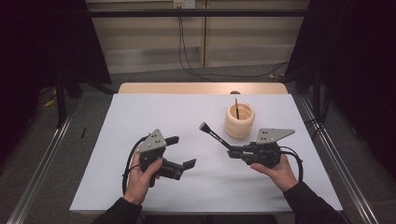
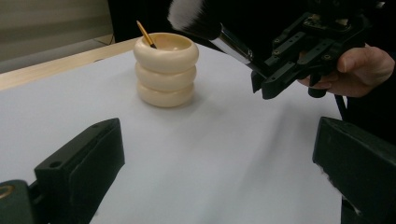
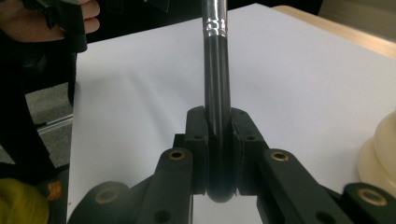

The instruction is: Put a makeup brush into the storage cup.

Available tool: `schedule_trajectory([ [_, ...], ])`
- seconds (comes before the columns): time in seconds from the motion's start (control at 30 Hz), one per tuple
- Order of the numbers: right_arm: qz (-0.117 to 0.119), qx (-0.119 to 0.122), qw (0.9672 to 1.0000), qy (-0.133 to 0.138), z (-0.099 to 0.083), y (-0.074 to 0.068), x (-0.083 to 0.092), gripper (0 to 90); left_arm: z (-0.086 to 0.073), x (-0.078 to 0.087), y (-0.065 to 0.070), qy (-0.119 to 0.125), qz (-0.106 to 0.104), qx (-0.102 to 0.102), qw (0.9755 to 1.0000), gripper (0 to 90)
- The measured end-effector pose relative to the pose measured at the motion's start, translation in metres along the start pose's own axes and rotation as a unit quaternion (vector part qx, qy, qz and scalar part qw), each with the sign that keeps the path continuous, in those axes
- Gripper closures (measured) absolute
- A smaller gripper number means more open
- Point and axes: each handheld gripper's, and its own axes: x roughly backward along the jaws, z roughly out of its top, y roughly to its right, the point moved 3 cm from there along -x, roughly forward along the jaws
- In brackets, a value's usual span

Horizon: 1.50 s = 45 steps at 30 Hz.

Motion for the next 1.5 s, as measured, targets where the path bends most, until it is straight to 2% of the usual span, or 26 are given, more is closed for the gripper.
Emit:
schedule_trajectory([
  [0.07, -0.001, 0.003, 1.0000, 0.007, 0.001, -0.001, 0.000, 79.7, 0.003, -0.003, 0.002, 0.001, -0.006, -0.006, 1.0000, 2.8],
  [0.17, 0.002, 0.007, 0.9999, 0.012, 0.002, -0.002, 0.001, 79.7, 0.008, -0.010, 0.003, 0.008, -0.015, -0.002, 0.9998, 3.0],
  [0.23, 0.005, 0.008, 0.9998, 0.014, 0.003, -0.004, 0.001, 79.8, 0.013, -0.014, 0.004, 0.006, -0.012, -0.003, 0.9999, 3.1],
  [0.33, 0.007, 0.011, 0.9998, 0.015, 0.004, -0.005, 0.000, 79.7, 0.020, -0.022, 0.005, 0.016, -0.031, -0.011, 0.9993, 4.1],
  [0.43, 0.007, 0.012, 0.9998, 0.014, 0.004, -0.006, 0.001, 79.7, 0.027, -0.029, 0.005, 0.026, -0.023, -0.011, 0.9993, 4.3],
  [0.5, 0.003, 0.014, 0.9998, 0.014, 0.004, -0.005, 0.002, 79.7, 0.028, -0.032, 0.006, 0.030, -0.035, -0.016, 0.9988, 5.6],
  [0.53, 0.005, 0.014, 0.9998, 0.015, 0.005, -0.005, 0.002, 79.7, 0.029, -0.034, 0.006, 0.035, -0.046, -0.012, 0.9983, 5.6],
  [0.6, 0.004, 0.014, 0.9998, 0.017, 0.005, -0.005, 0.003, 79.7, 0.028, -0.036, 0.007, 0.032, -0.038, -0.011, 0.9987, 7.1],
  [0.67, 0.004, 0.018, 0.9997, 0.016, 0.005, -0.005, 0.003, 79.7, 0.027, -0.039, 0.008, 0.030, -0.040, -0.011, 0.9987, 7.8],
  [0.7, 0.005, 0.017, 0.9997, 0.016, 0.005, -0.004, 0.003, 79.7, 0.027, -0.040, 0.008, 0.022, -0.037, -0.016, 0.9990, 8.4],
  [0.8, 0.005, 0.017, 0.9997, 0.015, 0.005, -0.005, 0.003, 79.8, 0.028, -0.041, 0.009, 0.031, -0.035, -0.017, 0.9987, 12.3],
  [0.87, 0.007, 0.021, 0.9997, 0.014, 0.005, -0.006, 0.002, 79.7, 0.029, -0.040, 0.008, 0.037, -0.012, -0.013, 0.9992, 16.9],
  [0.9, 0.010, 0.022, 0.9996, 0.013, 0.005, -0.006, 0.002, 79.7, 0.030, -0.040, 0.007, 0.039, -0.012, -0.008, 0.9991, 17.1],
  [1.03, 0.013, 0.026, 0.9995, 0.013, 0.006, -0.007, 0.002, 79.8, 0.032, -0.038, 0.003, 0.044, -0.017, 0.015, 0.9988, 27.7],
  [1.13, 0.013, 0.026, 0.9995, 0.014, 0.006, -0.008, 0.001, 79.7, 0.030, -0.038, 0.001, 0.036, -0.021, 0.014, 0.9990, 34.1],
  [1.17, 0.014, 0.026, 0.9995, 0.012, 0.006, -0.008, 0.001, 79.7, 0.030, -0.038, 0.001, 0.028, -0.014, 0.016, 0.9994, 34.9],
  [1.3, 0.021, 0.027, 0.9994, 0.008, 0.005, -0.009, -0.001, 79.8, 0.028, -0.040, -0.001, 0.024, -0.021, 0.022, 0.9992, 40.3],
  [1.47, 0.024, 0.031, 0.9992, 0.007, 0.005, -0.010, -0.003, 79.7, 0.028, -0.041, 0.002, 0.023, -0.031, 0.025, 0.9990, 43.3],
  [1.5, 0.025, 0.032, 0.9992, 0.007, 0.005, -0.010, -0.003, 79.8, 0.028, -0.041, 0.002, 0.022, -0.029, 0.020, 0.9991, 43.3],
])
